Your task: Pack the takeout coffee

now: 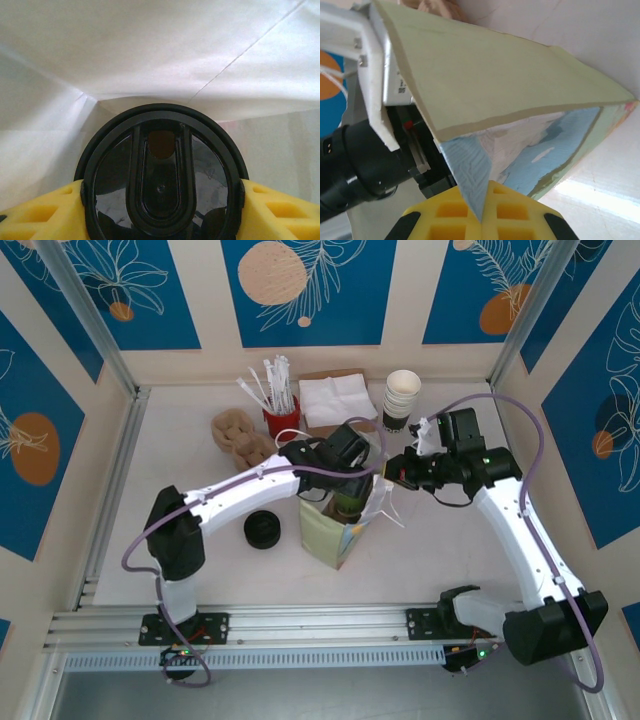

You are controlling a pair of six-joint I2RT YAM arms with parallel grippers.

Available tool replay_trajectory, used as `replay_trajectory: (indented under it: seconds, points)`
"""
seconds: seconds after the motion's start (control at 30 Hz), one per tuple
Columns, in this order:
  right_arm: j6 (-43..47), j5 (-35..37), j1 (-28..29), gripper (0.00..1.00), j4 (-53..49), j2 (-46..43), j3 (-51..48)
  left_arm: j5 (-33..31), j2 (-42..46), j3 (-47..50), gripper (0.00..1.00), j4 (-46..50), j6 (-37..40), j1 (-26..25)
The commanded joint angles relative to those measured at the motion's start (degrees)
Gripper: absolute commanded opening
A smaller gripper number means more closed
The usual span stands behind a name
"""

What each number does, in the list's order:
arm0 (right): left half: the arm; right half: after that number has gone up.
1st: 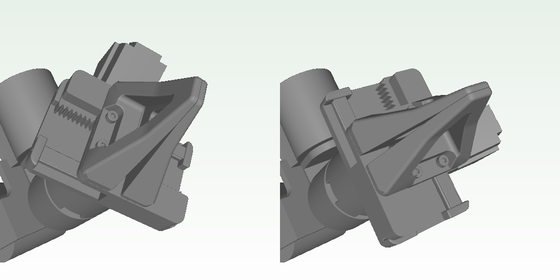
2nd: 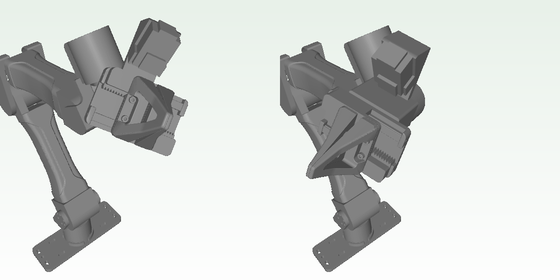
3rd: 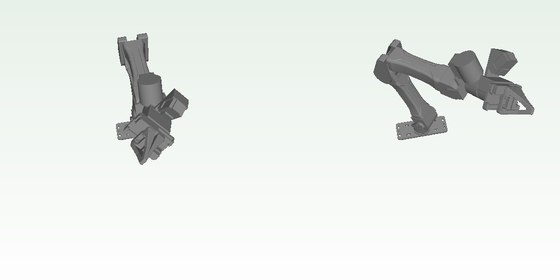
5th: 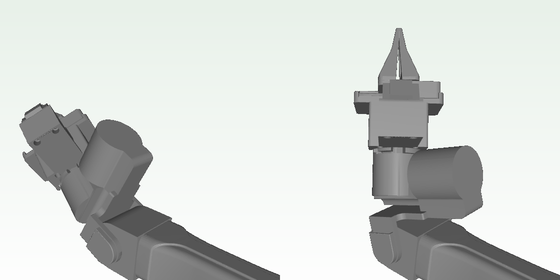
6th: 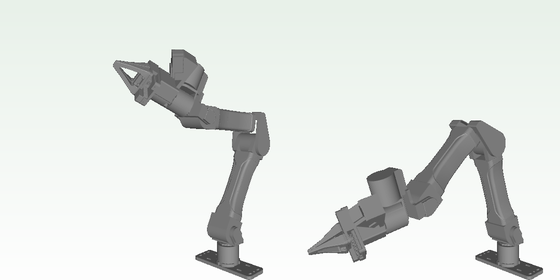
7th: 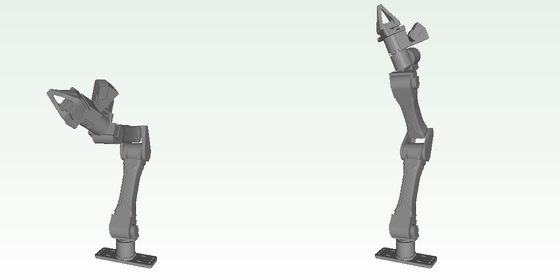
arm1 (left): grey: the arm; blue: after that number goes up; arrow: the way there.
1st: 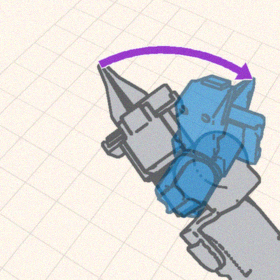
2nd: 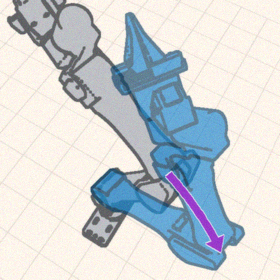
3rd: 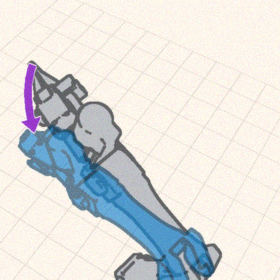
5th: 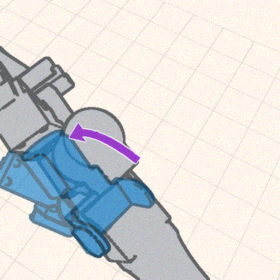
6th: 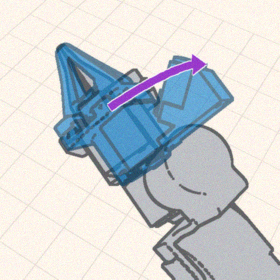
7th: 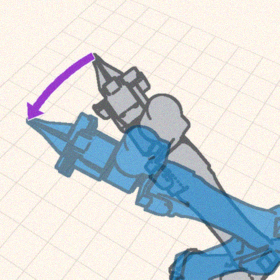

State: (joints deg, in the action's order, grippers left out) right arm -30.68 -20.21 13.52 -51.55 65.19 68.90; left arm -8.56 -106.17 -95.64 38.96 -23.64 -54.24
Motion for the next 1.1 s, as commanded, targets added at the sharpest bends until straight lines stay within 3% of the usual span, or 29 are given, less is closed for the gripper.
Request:
replay_trajectory:
  seconds: [0.0,0.17,0.47,1.07]
  points:
    - [6.0,-4.7,0.4,0.0,1.0,-3.2,-1.8,0.7,3.4,0.9,0.64,-0.1,0.0,0.5]
    - [9.9,-6.8,0.3,0.0,2.3,-6.7,-5.2,1.6,5.5,1.7,0.64,-0.4,0.3,0.5]
    - [9.2,-7.4,-2.0,0.0,7.0,-9.1,-8.6,4.2,7.7,5.0,0.67,-3.3,3.0,0.5]
    - [0.8,-18.2,-7.2,0.0,7.3,3.3,-2.2,-3.0,1.6,3.8,0.7,-9.6,9.8,0.5]
